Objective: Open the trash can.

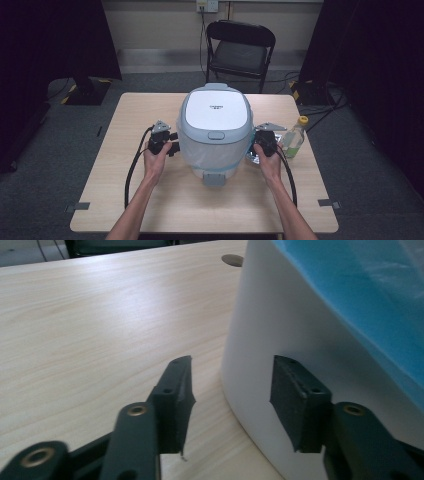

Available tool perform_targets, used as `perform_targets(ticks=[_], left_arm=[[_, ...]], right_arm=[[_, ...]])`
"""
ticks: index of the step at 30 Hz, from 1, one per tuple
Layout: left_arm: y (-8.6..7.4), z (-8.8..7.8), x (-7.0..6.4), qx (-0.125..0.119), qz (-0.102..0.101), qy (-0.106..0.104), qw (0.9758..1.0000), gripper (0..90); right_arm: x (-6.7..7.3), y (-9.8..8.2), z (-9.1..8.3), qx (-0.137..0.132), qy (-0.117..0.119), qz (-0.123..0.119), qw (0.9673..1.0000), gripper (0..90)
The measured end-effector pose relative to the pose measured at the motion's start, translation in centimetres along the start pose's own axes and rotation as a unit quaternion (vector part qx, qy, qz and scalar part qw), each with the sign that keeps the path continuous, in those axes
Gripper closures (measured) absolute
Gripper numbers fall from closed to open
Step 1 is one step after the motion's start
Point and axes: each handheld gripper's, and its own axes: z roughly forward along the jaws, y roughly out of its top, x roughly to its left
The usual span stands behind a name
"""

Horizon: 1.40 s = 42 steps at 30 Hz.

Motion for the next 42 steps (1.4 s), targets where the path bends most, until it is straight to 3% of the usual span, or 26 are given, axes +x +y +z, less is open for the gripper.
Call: perform_targets(ticks=[3,8,12,14,17,29,33,42], left_arm=[[-0.1,-0.5,0.0,0.005,0.006,0.000,1.0000,55.4],[-0.9,-1.7,0.4,0.000,-0.005,-0.010,0.9999,55.6],[-1.3,-2.7,0.5,0.004,-0.004,0.007,1.0000,55.6],[-1.5,-3.1,0.6,0.004,-0.008,0.003,1.0000,56.6],[-1.6,-3.9,0.4,0.013,0.004,0.005,0.9999,60.3],[-3.1,-5.9,-0.1,0.006,-0.004,-0.009,0.9999,66.8],[-3.3,-6.5,-0.6,0.013,0.010,-0.002,0.9999,66.8],[-4.5,-8.1,-1.0,0.004,0.001,-0.001,1.0000,65.7]], right_arm=[[0.4,-0.1,-0.1,-0.001,0.010,-0.001,0.9999,73.7],[1.4,-0.3,-0.2,0.005,0.023,-0.011,0.9997,73.8],[2.6,-0.5,-0.5,0.011,0.038,-0.019,0.9991,73.8],[2.9,-0.6,-0.6,0.012,0.042,-0.017,0.9989,73.8],[3.6,-0.7,-0.9,0.018,0.049,-0.026,0.9983,73.7],[4.9,-1.1,-1.3,0.022,0.062,-0.038,0.9971,73.9],[5.2,-1.4,-1.7,0.024,0.075,-0.035,0.9963,74.6],[6.3,-1.7,-2.4,0.034,0.087,-0.054,0.9941,74.6]])
